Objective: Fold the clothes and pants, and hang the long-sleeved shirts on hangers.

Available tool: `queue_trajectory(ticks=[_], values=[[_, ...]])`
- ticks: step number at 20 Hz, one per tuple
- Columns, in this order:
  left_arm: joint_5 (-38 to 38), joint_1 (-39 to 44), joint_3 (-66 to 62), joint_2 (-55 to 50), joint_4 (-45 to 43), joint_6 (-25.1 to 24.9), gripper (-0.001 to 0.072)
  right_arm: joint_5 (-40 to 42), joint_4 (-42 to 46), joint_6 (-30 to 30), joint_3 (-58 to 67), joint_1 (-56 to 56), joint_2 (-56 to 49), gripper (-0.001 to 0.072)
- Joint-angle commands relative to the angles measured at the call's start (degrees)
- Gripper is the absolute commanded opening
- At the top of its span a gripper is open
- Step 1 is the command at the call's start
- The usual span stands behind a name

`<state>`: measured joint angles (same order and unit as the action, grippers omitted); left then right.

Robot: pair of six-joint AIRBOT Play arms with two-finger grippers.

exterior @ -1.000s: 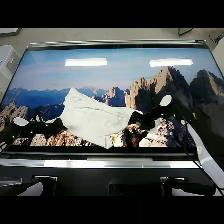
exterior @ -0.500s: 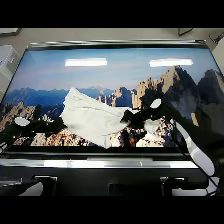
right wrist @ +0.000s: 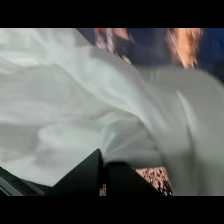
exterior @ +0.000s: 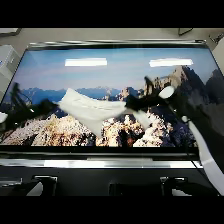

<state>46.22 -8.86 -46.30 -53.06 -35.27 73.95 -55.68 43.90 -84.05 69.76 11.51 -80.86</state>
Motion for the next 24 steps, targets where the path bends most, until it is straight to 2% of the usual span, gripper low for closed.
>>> queue_trajectory(ticks=[1,3,5,9,11,13,16,18,20,22,24], values=[[-6.58,0.02,-14.78,10.05,17.88,-7.54,0.0024,-0.04,2.97,6.49,15.23,-2.84,12.28,0.0046],[-8.31,0.02,-24.41,13.66,18.34,-8.22,0.0024,0.63,4.85,6.49,22.99,-3.58,19.19,0.0047],[-8.26,0.02,-30.36,16.13,18.34,-8.22,0.0024,0.31,4.31,6.25,25.7,-3.56,25.24,0.0047],[-8.76,0.02,-32.41,19.82,16.87,-8.2,0.0024,-4.7,4.37,1.33,25.75,-3.56,32.11,0.0047],[-8.7,0.02,-32.39,19.87,13.99,-7.74,0.0024,-11.15,4.85,-0.9,25.73,-3.56,32.7,0.0047],[-8.11,0.02,-32.39,19.08,11.98,-7.76,0.0023,-20.96,7.32,-4.37,25.7,-3.56,31.58,0.0047],[0.37,0.02,-31.98,15.04,5.05,-4.96,0.0023,-37.24,13.2,-6.88,24.96,-3.56,26.32,0.0047],[7.45,0.11,-28.61,10.95,2.62,-4.48,0.0023,-40.44,14.99,-7.1,21.79,-3.56,21.11,0.0047],[8.13,1.44,-21.46,6.58,0.76,-4.52,0.0024,-35.54,15.06,-3.26,16.79,-3.56,15.3,0.0047],[3.98,3.17,-13.44,1.25,-0.37,-4.52,0.0023,-22.69,14.86,0.94,12.63,-3.56,7.74,0.0047],[-2.01,4.83,-7.89,-4.96,-0.13,-4.33,0.0024,-9.38,13.99,0.87,12.37,-3.56,-0.42,0.0047]])
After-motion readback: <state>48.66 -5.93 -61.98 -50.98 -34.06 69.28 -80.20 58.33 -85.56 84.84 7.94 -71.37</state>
